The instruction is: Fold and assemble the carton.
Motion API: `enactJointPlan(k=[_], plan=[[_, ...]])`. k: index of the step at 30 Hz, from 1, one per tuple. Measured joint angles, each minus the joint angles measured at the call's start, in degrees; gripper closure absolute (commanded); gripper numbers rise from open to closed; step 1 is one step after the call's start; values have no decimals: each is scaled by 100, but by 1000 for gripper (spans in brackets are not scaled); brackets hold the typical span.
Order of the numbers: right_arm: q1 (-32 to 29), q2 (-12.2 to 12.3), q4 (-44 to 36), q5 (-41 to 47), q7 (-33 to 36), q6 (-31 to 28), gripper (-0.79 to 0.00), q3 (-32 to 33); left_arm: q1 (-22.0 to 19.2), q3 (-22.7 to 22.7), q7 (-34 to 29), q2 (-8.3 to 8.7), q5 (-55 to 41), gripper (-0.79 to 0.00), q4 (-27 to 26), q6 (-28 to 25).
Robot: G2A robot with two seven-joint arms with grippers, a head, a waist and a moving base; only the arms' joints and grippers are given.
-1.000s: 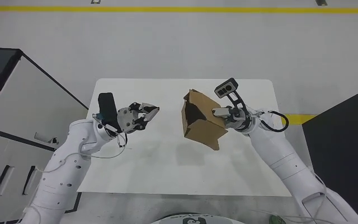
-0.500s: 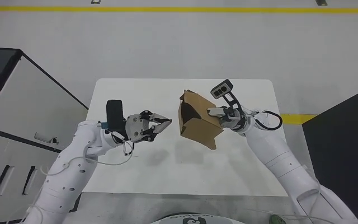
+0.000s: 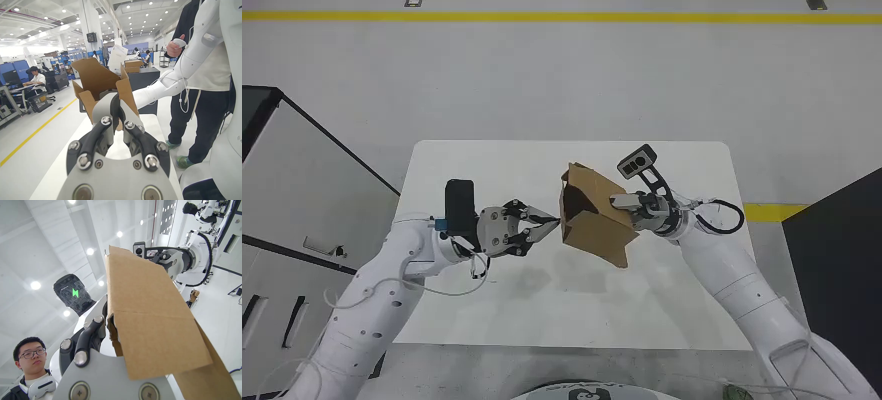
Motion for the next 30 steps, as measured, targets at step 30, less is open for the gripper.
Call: enactJointPlan(k=[30], plan=[[-189,-140,-182,-354,80,139,0,233,-34,131,-188,37,154,0,-24,0]])
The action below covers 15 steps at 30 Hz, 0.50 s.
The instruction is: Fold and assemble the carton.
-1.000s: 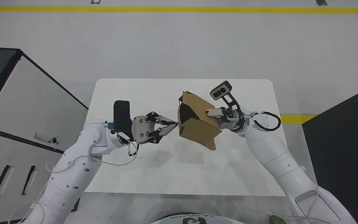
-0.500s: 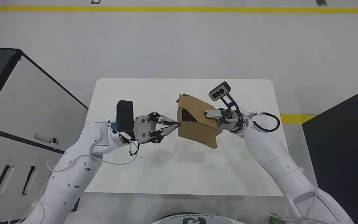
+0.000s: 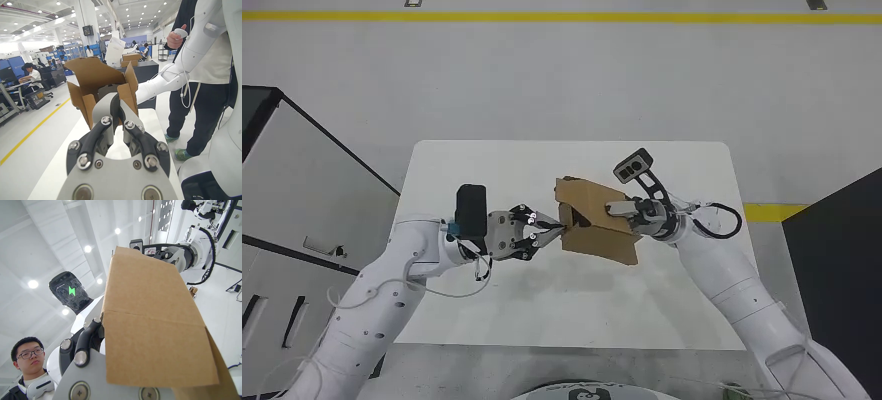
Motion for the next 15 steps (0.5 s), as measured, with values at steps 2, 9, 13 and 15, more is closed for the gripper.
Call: enactJointPlan(k=[2,9,13,15], plan=[[-21,-8,-24,-2,0,20,0,14,-7,26,-21,7,7,0,-8,0],[-67,-33,-85,-88,-6,63,0,43,6,118,-86,33,34,0,-87,0],[-84,-44,-101,-139,-10,76,0,74,19,103,-67,45,26,0,-123,0],[-98,-45,-94,-161,-9,63,0,103,29,66,-37,49,16,0,-117,3]])
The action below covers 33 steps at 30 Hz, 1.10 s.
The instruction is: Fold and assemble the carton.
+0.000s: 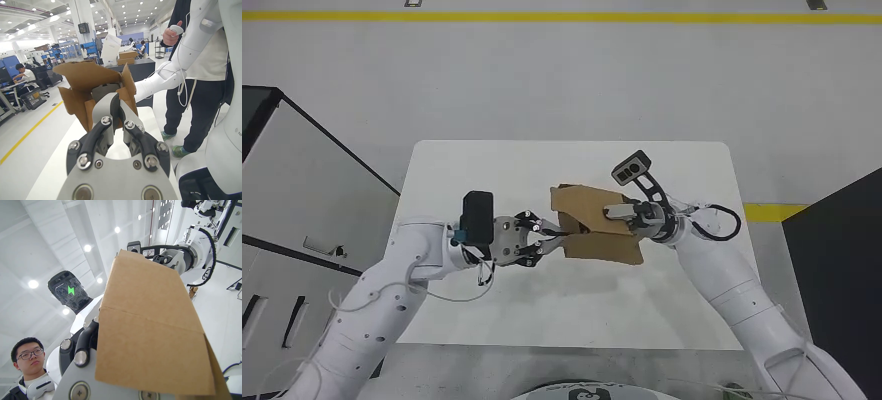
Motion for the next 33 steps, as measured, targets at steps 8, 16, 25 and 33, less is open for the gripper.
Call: enactJointPlan(k=[8,16,25,33], plan=[[-67,2,58,4,38,-96,0,189,-14,-273,159,4,-154,0,182,36],[-91,0,76,-32,37,-78,0,246,-63,-245,137,-21,-180,0,246,8],[-26,-14,90,-215,37,53,0,122,-268,180,15,-69,-139,0,279,-3],[15,-17,110,-262,37,126,0,50,-351,328,9,-79,-78,0,328,-3]])
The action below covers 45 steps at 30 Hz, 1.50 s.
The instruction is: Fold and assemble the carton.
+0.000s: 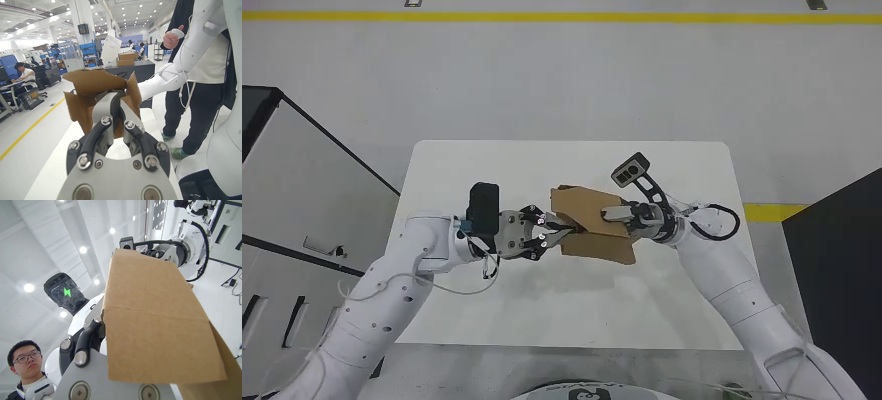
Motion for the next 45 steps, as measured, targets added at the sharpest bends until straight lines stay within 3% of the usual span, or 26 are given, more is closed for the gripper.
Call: enactJointPlan(k=[22,45], plan=[[-27,16,187,292,0,-138,0,154,3,-387,172,9,-103,0,196,0],[-8,-91,333,-25,-126,-240,0,107,260,-324,394,85,83,0,-421,1]])
